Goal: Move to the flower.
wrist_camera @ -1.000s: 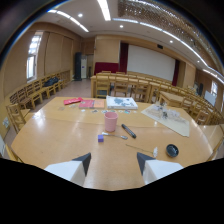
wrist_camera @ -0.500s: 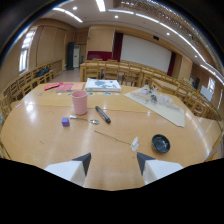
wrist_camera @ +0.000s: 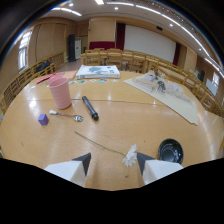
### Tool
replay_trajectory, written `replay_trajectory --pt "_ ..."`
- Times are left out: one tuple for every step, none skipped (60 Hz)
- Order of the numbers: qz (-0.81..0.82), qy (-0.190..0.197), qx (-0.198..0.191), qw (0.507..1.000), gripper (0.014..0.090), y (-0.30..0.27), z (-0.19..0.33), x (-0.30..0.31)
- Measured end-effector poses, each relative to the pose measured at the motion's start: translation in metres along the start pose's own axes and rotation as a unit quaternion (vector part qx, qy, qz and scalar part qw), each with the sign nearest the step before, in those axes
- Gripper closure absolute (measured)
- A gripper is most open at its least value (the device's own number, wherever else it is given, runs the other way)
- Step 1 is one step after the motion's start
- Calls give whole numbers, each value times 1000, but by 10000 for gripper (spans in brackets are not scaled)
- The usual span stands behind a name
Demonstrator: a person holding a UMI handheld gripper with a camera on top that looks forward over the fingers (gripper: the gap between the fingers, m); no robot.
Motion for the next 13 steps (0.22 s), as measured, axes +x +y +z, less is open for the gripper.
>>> replay_trajectory --pt "1 0 -1 1000 184 0 0 0" --pt "1 0 -2 1000 180 1 1 1" --pt "1 -1 -2 1000 179 1 1 1" --pt "1 -1 -2 1000 183 1 1 1" --pt "0 -1 -2 1000 180 0 2 2" --pt "0 -1 -2 1000 180 0 2 3" --pt "0 -1 -1 1000 181 0 2 2" --pt "0 -2 0 1000 181 -1 2 2" --pt "-1 -2 1 1000 182 -1 3 2" --pt "-1 -3 2 1000 182 -2 2 2" --pt "-1 -3 3 1000 181 -2 2 1" --pt "-1 -3 3 1000 181 -2 2 1" --pt "-1 -4 2 1000 182 -3 2 1"
